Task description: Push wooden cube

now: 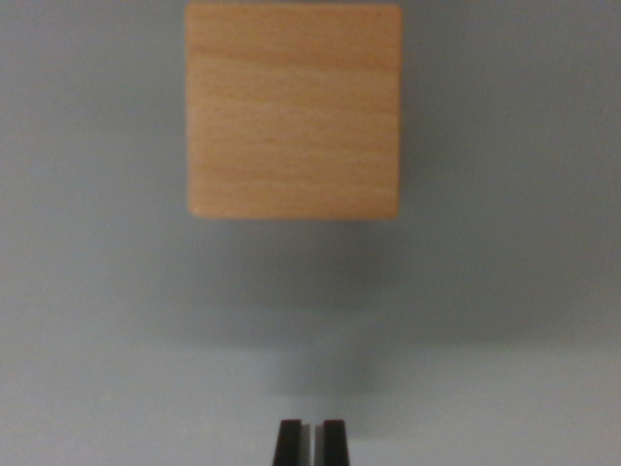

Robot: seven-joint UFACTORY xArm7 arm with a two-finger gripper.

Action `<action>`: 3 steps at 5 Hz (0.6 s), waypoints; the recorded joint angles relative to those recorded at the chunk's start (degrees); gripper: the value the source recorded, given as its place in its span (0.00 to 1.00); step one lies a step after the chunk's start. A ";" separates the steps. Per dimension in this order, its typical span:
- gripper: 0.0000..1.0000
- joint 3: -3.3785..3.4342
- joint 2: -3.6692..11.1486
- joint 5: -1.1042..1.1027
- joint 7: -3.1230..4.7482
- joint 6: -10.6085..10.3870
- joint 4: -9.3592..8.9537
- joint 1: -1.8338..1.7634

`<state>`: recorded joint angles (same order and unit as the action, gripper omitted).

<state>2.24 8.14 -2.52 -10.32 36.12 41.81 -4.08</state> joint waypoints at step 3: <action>0.00 0.03 0.10 -0.05 -0.14 -0.70 -0.62 -0.05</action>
<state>2.27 8.23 -2.57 -10.46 35.41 41.18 -4.13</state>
